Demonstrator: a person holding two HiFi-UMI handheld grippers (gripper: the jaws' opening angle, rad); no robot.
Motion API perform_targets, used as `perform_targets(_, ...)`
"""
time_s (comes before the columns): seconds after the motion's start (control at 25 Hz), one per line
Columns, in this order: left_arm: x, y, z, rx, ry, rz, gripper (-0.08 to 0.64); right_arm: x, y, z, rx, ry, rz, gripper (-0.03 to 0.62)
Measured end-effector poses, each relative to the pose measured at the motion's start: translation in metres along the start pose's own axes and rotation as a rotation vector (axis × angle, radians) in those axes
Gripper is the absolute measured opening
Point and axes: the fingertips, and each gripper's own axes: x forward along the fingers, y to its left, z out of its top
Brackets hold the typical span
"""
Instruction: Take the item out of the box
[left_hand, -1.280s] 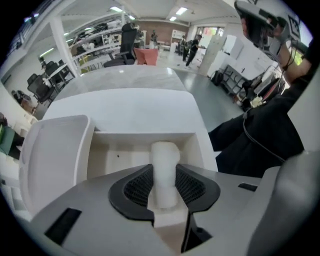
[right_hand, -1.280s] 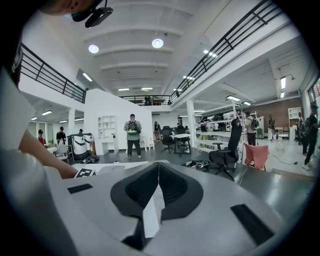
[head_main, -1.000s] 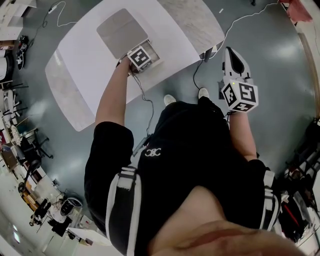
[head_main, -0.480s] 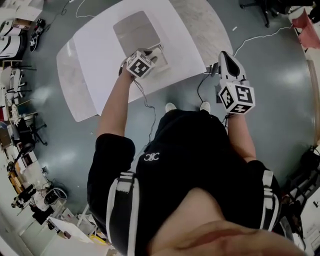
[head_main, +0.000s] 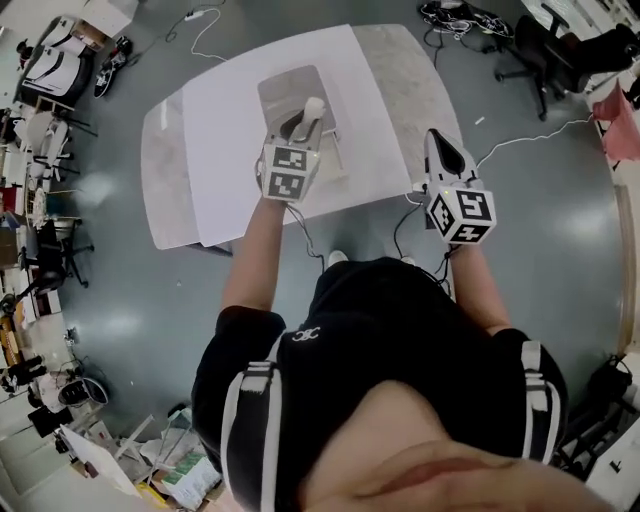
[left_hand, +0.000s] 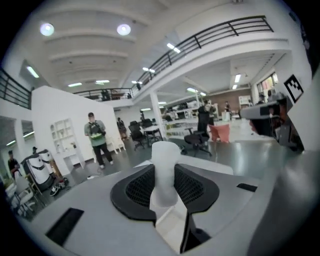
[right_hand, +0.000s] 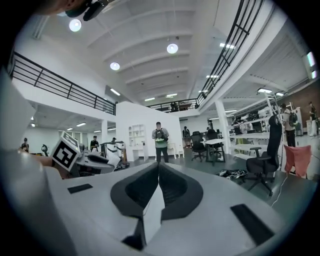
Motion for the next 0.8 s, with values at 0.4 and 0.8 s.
perform_targets(0.4, -0.071, -0.024, 0.101, -0.152, -0.279, 0.179, 0.124, 0.005, 0.040, 0.035, 0.000, -0.137, 0.114, 0.012)
perform_targets(0.8, -0.096, -0.045, 0.099, -0.177, -0.285, 0.260, 0.125, -0.005, 0.053, 0.043, -0.016, -0.160, 0.123, 0.012)
